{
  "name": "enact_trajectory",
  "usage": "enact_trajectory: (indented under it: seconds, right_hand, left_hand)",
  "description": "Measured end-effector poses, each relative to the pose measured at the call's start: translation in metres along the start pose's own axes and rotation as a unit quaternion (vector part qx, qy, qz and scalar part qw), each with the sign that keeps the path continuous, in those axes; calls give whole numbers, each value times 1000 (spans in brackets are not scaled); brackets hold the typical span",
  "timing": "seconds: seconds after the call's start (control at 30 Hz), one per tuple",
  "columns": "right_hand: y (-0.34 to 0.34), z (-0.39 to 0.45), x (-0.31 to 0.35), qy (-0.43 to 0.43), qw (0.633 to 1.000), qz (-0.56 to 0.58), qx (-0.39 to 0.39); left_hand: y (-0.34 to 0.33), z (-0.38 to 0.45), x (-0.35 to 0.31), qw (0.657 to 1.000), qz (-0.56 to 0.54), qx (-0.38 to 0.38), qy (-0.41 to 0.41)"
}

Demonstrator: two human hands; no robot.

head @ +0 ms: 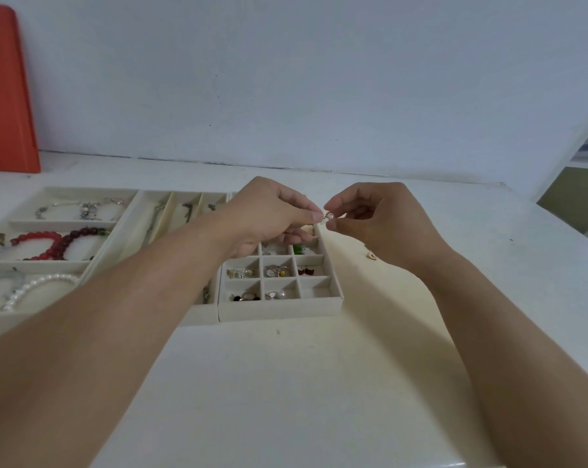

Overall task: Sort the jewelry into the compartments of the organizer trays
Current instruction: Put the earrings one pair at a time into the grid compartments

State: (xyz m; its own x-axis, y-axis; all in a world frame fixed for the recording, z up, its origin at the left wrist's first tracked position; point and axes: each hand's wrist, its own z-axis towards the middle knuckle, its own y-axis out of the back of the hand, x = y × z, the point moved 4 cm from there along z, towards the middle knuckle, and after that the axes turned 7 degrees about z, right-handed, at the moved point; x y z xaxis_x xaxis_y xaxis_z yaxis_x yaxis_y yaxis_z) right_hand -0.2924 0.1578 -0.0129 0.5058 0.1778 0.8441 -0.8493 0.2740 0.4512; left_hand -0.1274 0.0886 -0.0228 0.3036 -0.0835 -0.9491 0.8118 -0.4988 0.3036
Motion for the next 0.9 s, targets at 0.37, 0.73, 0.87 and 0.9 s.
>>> enact_trajectory:
  seconds: [0.37,0.73,0.87,0.9]
  right_hand:
    - [-6,-4,6,-17,999,46,3]
    - [-3,-5,3,-45,995,82,33]
    - [-1,-4,4,-47,996,78,19]
    - [0,-4,3,-53,995,79,15]
  left_hand:
    - [-2,-2,-4,1000,25,-1,-19]
    - [2,0,-9,999,33,4,-39]
    - [5,-3,-13,998,37,26,-46]
    - [5,-3,-14,998,39,31,-47]
